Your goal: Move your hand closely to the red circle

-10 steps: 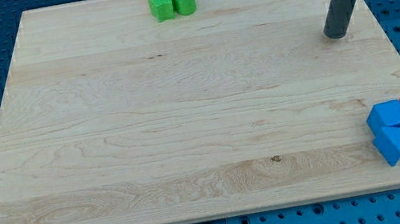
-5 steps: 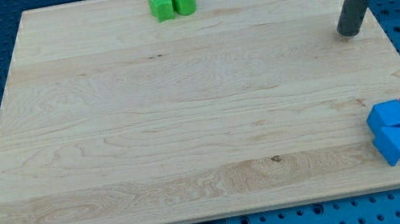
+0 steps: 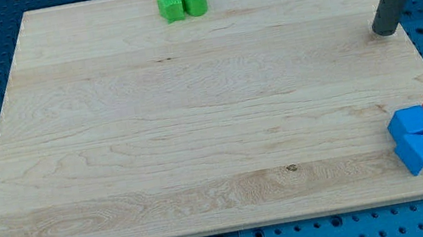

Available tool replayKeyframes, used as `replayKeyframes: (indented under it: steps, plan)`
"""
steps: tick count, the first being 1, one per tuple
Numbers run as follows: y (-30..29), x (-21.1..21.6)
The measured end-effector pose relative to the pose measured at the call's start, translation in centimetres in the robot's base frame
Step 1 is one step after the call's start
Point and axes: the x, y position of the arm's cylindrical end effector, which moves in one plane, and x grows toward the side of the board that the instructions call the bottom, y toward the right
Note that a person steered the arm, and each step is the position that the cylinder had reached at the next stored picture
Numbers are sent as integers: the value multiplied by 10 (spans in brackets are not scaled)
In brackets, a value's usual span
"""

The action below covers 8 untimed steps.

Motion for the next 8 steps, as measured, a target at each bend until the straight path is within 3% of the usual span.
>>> replayKeyframes:
  steps: [3,5,7,8]
  plan:
    - [8,0]
    - [21,69]
    - [27,79]
    - [39,109]
